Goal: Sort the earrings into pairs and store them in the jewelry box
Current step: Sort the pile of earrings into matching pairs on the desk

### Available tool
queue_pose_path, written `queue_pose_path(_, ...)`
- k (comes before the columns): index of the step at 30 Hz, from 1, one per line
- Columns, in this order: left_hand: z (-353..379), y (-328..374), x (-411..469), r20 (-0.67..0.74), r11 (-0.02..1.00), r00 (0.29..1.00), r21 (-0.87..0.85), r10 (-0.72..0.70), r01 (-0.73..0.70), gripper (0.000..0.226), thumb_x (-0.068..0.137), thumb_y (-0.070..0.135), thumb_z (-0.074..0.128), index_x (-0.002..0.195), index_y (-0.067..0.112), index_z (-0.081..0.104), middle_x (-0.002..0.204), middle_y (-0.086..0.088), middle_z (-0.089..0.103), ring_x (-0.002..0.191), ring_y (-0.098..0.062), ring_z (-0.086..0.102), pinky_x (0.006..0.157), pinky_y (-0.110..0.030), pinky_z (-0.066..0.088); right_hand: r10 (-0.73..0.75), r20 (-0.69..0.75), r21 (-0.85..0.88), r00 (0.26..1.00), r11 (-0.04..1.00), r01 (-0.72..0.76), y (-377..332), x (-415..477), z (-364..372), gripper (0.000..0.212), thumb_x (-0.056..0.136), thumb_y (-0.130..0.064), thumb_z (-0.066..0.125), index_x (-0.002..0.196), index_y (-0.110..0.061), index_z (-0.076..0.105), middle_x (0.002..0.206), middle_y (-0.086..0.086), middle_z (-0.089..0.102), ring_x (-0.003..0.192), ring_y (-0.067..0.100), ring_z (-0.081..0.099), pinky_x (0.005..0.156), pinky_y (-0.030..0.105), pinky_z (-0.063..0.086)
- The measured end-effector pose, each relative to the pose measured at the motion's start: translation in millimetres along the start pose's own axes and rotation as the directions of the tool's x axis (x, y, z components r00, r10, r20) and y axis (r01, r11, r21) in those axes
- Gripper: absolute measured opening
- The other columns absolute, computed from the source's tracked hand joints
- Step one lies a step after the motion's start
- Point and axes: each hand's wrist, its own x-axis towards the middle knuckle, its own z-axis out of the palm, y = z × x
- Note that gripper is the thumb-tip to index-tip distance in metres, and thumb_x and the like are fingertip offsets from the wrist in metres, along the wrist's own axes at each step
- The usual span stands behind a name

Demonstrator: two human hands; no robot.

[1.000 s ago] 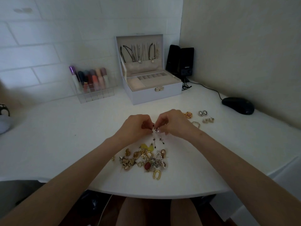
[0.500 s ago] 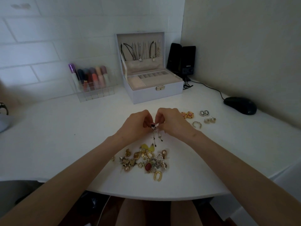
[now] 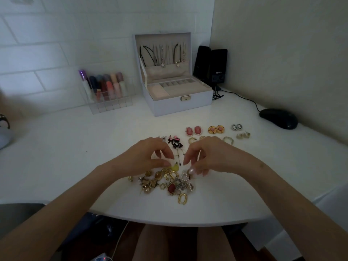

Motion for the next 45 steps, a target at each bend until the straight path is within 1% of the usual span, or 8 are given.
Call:
queue_pose_path(3, 3, 0, -3, 0.031, 0.999, 0.999, 0.028, -0.017, 0.016, 0.015, 0.083, 0.031, 0.066, 0.097, 0.027, 0.067, 0.093, 0.016, 0.056, 0.084, 0.010, 0.051, 0.071, -0.005, 0.039, 0.023, 0.042, 0.023, 0.999, 0.999, -0.024, -1, -1, 7, 0.019, 0.075, -0.003, 0.073, 0.092, -0.008, 0.069, 0.075, 0.004, 0.064, 0.055, 0.004, 0.062, 0.058, 0.015, 0.053)
queue_pose_path(14, 0, 0, -16, 0.135, 0.999, 0.991, -0.043, -0.015, 0.021, 0.010, 0.084, 0.020, 0.067, 0.093, 0.024, 0.066, 0.089, 0.014, 0.059, 0.083, 0.000, 0.055, 0.066, -0.011, 0.043, -0.023, 0.089, 0.106, 0.996, 0.994, 0.013, -5, -4, 18, 0.017, 0.073, 0.004, 0.073, 0.087, -0.006, 0.070, 0.074, 0.007, 0.065, 0.058, 0.007, 0.064, 0.062, 0.019, 0.056)
queue_pose_path(22, -6, -2, -23, 0.138, 0.996, 0.990, -0.070, -0.038, 0.048, 0.014, 0.084, 0.016, 0.065, 0.093, 0.027, 0.065, 0.083, 0.012, 0.064, 0.077, 0.001, 0.058, 0.067, -0.015, 0.046, -0.062, -0.161, 0.031, 0.985, 0.997, 0.068, -3, 7, 18, 0.015, 0.081, -0.004, 0.068, 0.088, -0.017, 0.070, 0.078, 0.003, 0.065, 0.055, 0.005, 0.061, 0.053, 0.015, 0.052)
queue_pose_path(25, -8, -1, -23, 0.112, 0.996, 0.994, -0.078, -0.022, 0.030, 0.012, 0.085, 0.018, 0.065, 0.095, 0.025, 0.065, 0.078, 0.011, 0.066, 0.076, -0.001, 0.060, 0.066, -0.014, 0.046, -0.060, -0.123, -0.002, 0.991, 0.998, 0.060, -5, 8, 19, 0.014, 0.080, -0.006, 0.069, 0.089, -0.017, 0.071, 0.076, 0.000, 0.063, 0.057, 0.006, 0.058, 0.051, 0.014, 0.050)
queue_pose_path(30, -11, -2, -25, 0.075, 0.996, 0.997, -0.089, -0.013, 0.020, 0.011, 0.085, 0.018, 0.065, 0.092, 0.026, 0.065, 0.079, 0.010, 0.069, 0.077, -0.003, 0.062, 0.066, -0.019, 0.047, -0.073, -0.056, -0.019, 0.996, 0.997, 0.072, -4, 0, 14, 0.013, 0.077, -0.011, 0.074, 0.086, -0.020, 0.071, 0.073, -0.001, 0.064, 0.058, 0.008, 0.059, 0.058, 0.024, 0.052)
queue_pose_path(34, -14, -4, -28, 0.051, 0.997, 0.999, -0.083, 0.002, 0.003, 0.012, 0.081, 0.021, 0.069, 0.088, 0.030, 0.065, 0.083, 0.012, 0.066, 0.082, -0.004, 0.061, 0.068, -0.015, 0.045, -0.115, 0.010, -0.054, 0.993, 0.992, 0.115, -6, -9, 13, 0.016, 0.073, -0.021, 0.077, 0.086, -0.029, 0.071, 0.080, 0.000, 0.065, 0.062, 0.002, 0.052, 0.060, 0.013, 0.044)
queue_pose_path(38, -16, -6, -31, 0.080, 0.997, 0.997, -0.079, 0.001, 0.005, 0.014, 0.077, 0.028, 0.071, 0.088, 0.033, 0.063, 0.088, 0.012, 0.063, 0.087, -0.006, 0.059, 0.071, -0.013, 0.043, -0.124, 0.048, -0.090, 0.991, 0.988, 0.128, -5, -12, 17, 0.015, 0.073, -0.026, 0.077, 0.085, -0.032, 0.070, 0.080, -0.005, 0.059, 0.063, 0.001, 0.046, 0.063, 0.016, 0.042)
queue_pose_path(45, -16, -7, -40, 0.103, 0.996, 0.993, -0.079, 0.050, -0.042, 0.013, 0.075, 0.040, 0.068, 0.084, 0.035, 0.061, 0.090, 0.014, 0.061, 0.087, -0.009, 0.057, 0.070, -0.014, 0.042, -0.113, 0.028, -0.151, 0.993, 0.982, 0.116, -2, -13, 17, 0.010, 0.074, -0.025, 0.076, 0.080, -0.024, 0.068, 0.079, -0.001, 0.062, 0.060, -0.008, 0.047, 0.060, 0.016, 0.039)
